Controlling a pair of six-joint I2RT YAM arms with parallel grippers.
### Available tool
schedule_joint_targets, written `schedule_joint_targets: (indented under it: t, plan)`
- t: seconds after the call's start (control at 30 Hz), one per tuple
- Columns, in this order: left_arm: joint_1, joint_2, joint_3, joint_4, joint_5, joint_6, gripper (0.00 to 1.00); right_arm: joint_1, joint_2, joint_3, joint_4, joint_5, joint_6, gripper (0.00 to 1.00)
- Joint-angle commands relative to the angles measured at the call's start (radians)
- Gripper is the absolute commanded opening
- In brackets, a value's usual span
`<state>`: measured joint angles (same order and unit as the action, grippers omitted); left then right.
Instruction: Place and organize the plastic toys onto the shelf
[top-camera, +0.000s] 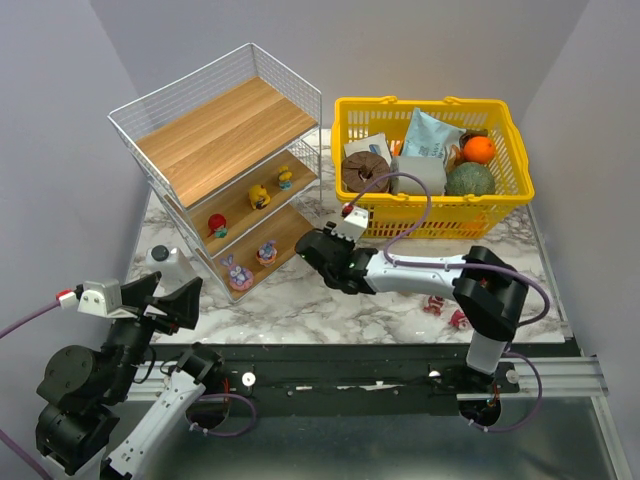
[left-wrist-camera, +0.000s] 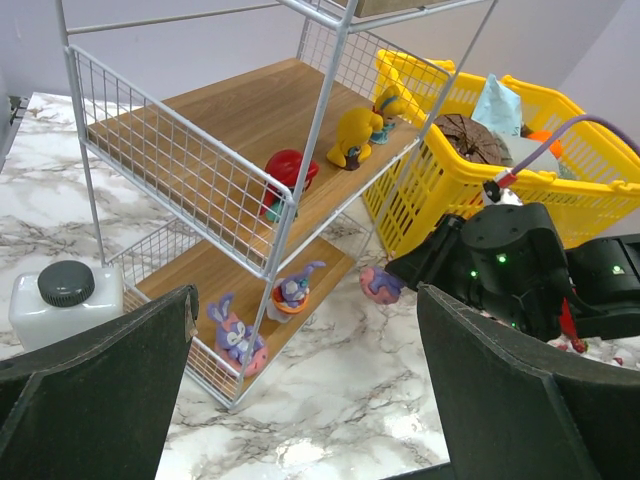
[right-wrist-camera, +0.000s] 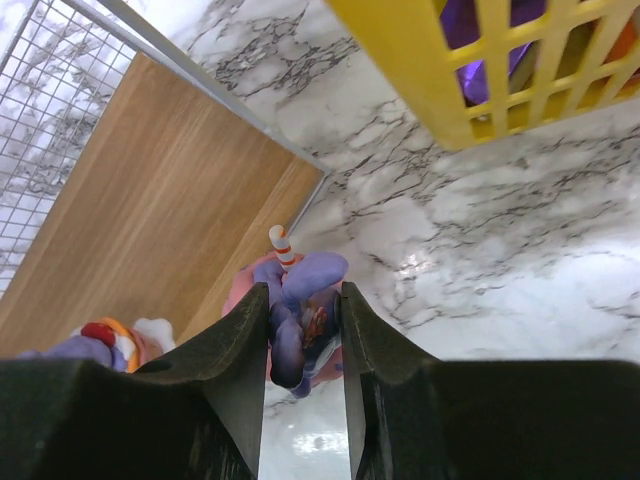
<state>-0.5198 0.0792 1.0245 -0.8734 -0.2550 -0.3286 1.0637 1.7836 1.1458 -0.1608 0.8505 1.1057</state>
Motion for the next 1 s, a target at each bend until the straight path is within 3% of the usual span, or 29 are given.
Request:
schedule_joint_targets:
  t: [0.0,0.3,0.57,0.97]
  plan:
    - [-0.006,-0.009,0.006,-0.009,-0.021,0.013,0.99,0.007,0.079,0.098,-0.135,0.056,0.121,0.13]
    - [-0.011,-0.004,0.008,-0.001,-0.024,0.022,0.99,0.013,0.229,0.305,-0.279,0.093,0.269,0.13]
    - [-0.016,-0.004,0.019,-0.001,-0.035,0.025,0.99,0.015,0.361,0.505,-0.583,0.140,0.456,0.14]
    - [-0.023,-0.004,0.026,-0.012,-0.046,0.031,0.99,0.005,0.418,0.572,-0.542,0.134,0.393,0.16]
